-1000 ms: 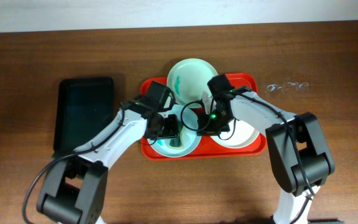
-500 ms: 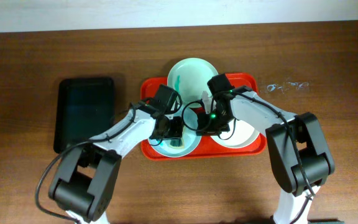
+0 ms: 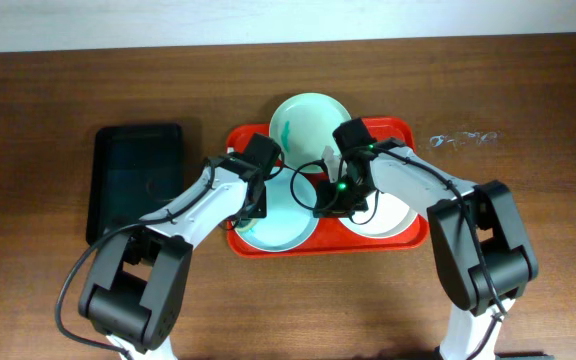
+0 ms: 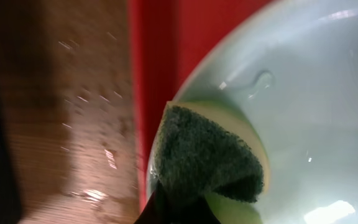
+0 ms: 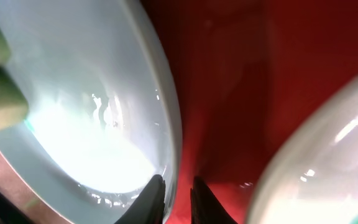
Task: Clean dirty plates on tray and stack at the side
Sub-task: 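Scrub the front-left plate with the sponge in the left gripper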
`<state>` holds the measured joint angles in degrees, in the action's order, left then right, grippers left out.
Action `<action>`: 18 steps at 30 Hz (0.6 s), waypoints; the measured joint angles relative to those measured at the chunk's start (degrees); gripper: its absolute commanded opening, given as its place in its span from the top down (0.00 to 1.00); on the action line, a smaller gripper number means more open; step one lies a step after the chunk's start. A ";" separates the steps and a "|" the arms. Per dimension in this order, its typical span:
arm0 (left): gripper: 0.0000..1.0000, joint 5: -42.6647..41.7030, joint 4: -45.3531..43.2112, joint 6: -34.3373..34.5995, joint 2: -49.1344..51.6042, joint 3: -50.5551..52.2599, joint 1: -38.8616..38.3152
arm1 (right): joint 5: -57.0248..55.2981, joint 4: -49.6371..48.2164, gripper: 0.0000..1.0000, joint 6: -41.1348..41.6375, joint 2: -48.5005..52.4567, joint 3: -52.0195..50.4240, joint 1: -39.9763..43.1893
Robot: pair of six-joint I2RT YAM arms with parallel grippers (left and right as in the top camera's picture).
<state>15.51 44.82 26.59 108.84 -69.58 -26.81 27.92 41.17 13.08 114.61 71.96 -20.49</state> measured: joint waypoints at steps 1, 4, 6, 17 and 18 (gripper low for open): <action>1.00 1.60 0.09 -0.02 0.15 -0.68 -0.07 | 0.07 -0.04 0.84 0.02 0.00 0.04 -0.11; 1.00 3.69 0.66 -0.02 0.20 -3.74 0.24 | -0.11 0.24 0.84 -0.02 0.00 0.07 -0.11; 1.00 -3.56 -1.20 -0.02 0.26 -6.73 1.18 | -0.76 0.37 0.84 0.00 0.00 0.04 -0.07; 1.00 -21.68 0.79 -1.09 7.17 -9.16 1.77 | -1.11 0.46 0.84 -0.02 0.00 0.04 -0.07; 1.00 -20.63 1.18 -1.44 7.17 -9.29 1.66 | -1.11 0.46 0.84 -0.02 0.00 0.04 -0.07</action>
<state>-5.13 46.00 25.15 116.01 -78.87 -25.15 26.81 41.63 13.06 114.61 72.01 -20.56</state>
